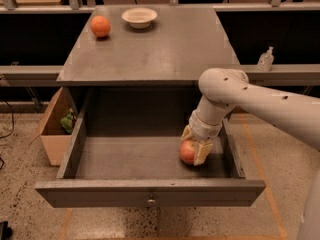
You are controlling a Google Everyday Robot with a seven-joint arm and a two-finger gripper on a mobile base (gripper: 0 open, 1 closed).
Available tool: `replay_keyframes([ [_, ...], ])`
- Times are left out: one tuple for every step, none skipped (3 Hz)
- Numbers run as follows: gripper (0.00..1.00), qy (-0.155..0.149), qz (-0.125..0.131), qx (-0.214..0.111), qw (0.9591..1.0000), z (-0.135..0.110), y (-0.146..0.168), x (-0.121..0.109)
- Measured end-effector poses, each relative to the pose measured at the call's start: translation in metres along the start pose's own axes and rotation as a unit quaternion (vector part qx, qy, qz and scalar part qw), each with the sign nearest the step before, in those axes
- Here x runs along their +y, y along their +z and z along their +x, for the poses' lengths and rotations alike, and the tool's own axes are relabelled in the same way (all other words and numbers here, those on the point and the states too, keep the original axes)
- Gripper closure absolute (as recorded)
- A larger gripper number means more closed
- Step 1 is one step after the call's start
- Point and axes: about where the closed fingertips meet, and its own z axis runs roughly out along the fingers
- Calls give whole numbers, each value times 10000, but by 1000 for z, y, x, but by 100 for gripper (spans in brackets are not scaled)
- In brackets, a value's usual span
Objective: Pick apple from top drawer and place on counter
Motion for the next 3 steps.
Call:
replay_keyframes([
  [88,-29,391,-449,9982,-5,-39,-2],
  [100,138,795,-1197,9895,-3,-92,11],
  [100,273,1278,-1889,9733,-6,-160,33],
])
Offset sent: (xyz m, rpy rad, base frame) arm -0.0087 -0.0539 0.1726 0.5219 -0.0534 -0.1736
